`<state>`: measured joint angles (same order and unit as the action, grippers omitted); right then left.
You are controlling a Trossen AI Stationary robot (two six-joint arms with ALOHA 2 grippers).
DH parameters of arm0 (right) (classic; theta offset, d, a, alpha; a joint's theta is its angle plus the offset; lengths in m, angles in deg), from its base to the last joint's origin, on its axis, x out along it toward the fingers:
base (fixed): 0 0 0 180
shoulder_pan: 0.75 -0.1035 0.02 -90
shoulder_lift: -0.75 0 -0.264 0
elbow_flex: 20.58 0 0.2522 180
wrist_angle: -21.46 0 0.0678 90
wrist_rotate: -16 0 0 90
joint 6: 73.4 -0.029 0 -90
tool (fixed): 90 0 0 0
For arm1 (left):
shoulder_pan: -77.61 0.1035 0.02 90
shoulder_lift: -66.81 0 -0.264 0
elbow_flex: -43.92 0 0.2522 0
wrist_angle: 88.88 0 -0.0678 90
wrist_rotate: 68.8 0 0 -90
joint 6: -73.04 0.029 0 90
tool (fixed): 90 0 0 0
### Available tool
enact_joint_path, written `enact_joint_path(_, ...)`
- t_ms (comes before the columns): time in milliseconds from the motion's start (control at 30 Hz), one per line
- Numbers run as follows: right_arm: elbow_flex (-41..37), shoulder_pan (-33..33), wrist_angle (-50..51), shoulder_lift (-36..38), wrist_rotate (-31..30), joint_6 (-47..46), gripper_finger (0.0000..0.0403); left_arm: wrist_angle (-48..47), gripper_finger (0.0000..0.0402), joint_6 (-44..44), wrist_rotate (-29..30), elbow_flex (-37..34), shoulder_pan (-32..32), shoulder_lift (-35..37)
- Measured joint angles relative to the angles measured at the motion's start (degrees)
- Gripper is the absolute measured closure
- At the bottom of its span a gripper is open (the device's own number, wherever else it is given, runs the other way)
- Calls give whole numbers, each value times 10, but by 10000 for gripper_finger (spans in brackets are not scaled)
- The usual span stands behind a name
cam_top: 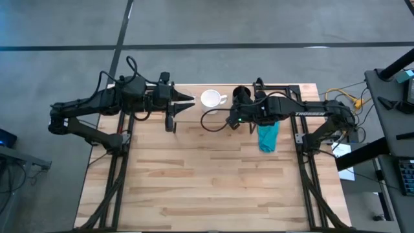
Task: Stack small to large cups/mugs on shelf
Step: Adjust the black glass on the shelf, then return to Home Position
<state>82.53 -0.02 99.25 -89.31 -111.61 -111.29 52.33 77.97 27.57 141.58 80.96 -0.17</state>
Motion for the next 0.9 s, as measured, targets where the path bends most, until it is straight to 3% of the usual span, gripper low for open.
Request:
enact_joint_path(367, 0, 2, 1, 43, -14, 18, 371, -42, 333, -34, 0, 0, 0, 32)
enact_joint_path(767, -1, -58, 5, 211, -15, 20, 371, -174, 333, -108, 0, 0, 0, 144)
enact_joint_path(900, -24, -81, 0, 268, -44, 10, 371, -192, 333, -108, 3, -7, 0, 181)
